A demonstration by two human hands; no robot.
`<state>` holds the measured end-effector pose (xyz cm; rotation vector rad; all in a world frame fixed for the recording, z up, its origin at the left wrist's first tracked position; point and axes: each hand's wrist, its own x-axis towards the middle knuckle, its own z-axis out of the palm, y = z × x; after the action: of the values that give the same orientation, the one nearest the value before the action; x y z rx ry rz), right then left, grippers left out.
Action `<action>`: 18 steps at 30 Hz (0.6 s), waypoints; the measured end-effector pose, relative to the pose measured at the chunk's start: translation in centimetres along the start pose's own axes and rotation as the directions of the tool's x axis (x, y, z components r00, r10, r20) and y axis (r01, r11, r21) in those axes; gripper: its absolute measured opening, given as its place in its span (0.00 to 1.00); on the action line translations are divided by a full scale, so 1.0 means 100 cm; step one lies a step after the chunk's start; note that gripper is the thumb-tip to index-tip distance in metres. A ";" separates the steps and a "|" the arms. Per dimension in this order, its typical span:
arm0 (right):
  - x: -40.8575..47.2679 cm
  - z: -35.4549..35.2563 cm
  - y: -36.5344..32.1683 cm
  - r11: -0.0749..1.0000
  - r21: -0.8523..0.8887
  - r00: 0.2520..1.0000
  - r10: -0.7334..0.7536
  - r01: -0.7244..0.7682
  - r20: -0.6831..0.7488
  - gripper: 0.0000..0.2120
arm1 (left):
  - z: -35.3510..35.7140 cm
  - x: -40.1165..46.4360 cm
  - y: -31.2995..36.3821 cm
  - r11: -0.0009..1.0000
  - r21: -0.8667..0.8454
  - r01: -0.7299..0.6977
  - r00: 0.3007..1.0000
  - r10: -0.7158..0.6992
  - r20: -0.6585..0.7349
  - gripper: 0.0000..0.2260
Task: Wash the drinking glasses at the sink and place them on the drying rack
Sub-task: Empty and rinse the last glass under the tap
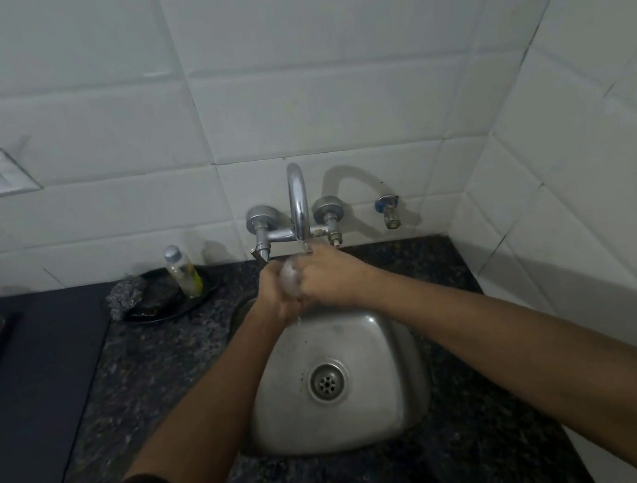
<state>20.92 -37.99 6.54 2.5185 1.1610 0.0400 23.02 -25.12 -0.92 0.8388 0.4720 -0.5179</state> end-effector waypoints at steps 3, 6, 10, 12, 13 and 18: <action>0.001 0.014 0.000 0.994 -0.057 0.995 0.093 -0.090 0.043 0.12 | 0.001 -0.002 0.003 0.988 0.128 -0.089 0.994 0.079 0.077 0.11; -0.007 0.002 -0.004 0.972 0.136 0.977 0.176 -0.192 0.120 0.14 | 0.001 0.000 0.001 0.993 0.034 -0.110 0.987 0.106 0.118 0.11; -0.001 0.007 -0.005 0.997 0.005 0.995 0.079 -0.079 -0.061 0.06 | 0.008 -0.005 0.006 0.999 -0.008 -0.049 0.998 0.049 0.040 0.15; -0.006 0.012 0.000 0.994 -0.110 0.997 -0.001 -0.007 -0.074 0.06 | 0.011 -0.007 0.010 0.999 0.052 -0.011 0.998 0.008 0.057 0.21; -0.009 0.015 -0.001 0.995 -0.084 0.997 0.038 -0.043 -0.067 0.05 | 0.010 -0.006 0.009 0.997 0.074 -0.009 0.998 0.004 0.067 0.21; -0.002 0.009 -0.019 0.856 0.388 0.940 0.301 -0.340 0.158 0.20 | 0.011 -0.011 0.002 0.997 -0.036 -0.067 0.998 0.067 -0.002 0.22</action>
<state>19.55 -37.31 5.11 3.0267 0.7571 -0.2607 22.50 -25.59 0.49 0.8173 0.4510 -0.4457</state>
